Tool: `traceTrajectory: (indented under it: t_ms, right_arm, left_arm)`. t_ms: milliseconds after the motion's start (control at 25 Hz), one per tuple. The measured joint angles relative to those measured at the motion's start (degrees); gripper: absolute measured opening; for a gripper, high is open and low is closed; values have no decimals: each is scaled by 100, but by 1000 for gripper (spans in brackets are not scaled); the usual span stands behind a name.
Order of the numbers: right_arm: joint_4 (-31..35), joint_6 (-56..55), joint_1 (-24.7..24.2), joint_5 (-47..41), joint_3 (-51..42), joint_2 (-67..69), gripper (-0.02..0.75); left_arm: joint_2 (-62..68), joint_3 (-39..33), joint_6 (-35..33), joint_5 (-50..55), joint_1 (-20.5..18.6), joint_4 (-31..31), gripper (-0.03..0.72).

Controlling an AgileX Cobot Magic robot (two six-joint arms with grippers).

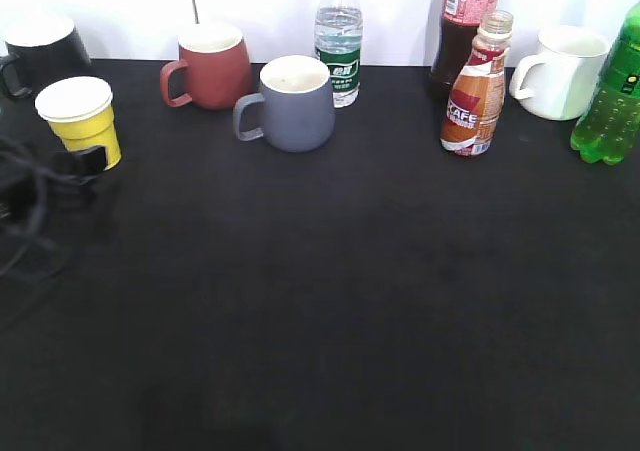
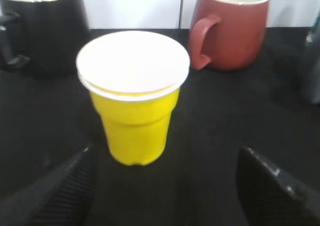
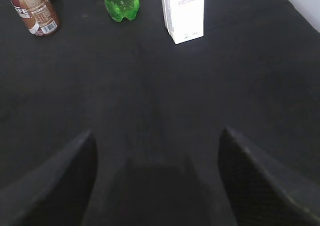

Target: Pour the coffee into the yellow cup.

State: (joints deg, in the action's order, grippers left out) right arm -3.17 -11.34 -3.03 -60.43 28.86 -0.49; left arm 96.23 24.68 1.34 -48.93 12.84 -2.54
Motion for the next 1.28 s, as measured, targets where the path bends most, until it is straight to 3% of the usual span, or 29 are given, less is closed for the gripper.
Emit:
traceTrajectory:
  t_ms: [320, 400, 520, 640, 760, 840, 1000, 1040, 1280]
  right_arm:
    - [0, 0, 0, 0, 0, 0, 587]
    - [0, 0, 0, 0, 0, 0, 587]
    - [0, 0, 0, 0, 0, 0, 587]
    - [0, 0, 0, 0, 0, 0, 587]
    - [0, 0, 0, 0, 0, 0, 587]
    - [0, 0, 0, 0, 0, 0, 587]
    - [0, 0, 0, 0, 0, 0, 587]
    - [0, 0, 0, 0, 0, 0, 587]
    - [0, 0, 0, 0, 0, 0, 587]
  left_arm:
    - [2144, 1844, 0, -386, -211, -280, 667]
    - [2231, 1934, -4, -452, -211, -251, 624]
    - [2235, 1951, -4, -421, -205, -275, 499]
    - [2197, 1963, -4, -330, -86, -22, 468]
    - [1567, 1963, 62, 87, 168, 823, 461]
    - [1029, 1963, 538, 467, 415, 1588, 461]
    - [715, 1967, 2646, 535, 790, 4164, 461]
    - [715, 1967, 2911, 471, 865, 4600, 461]
    - [905, 1967, 3088, 69, 995, 5553, 461]
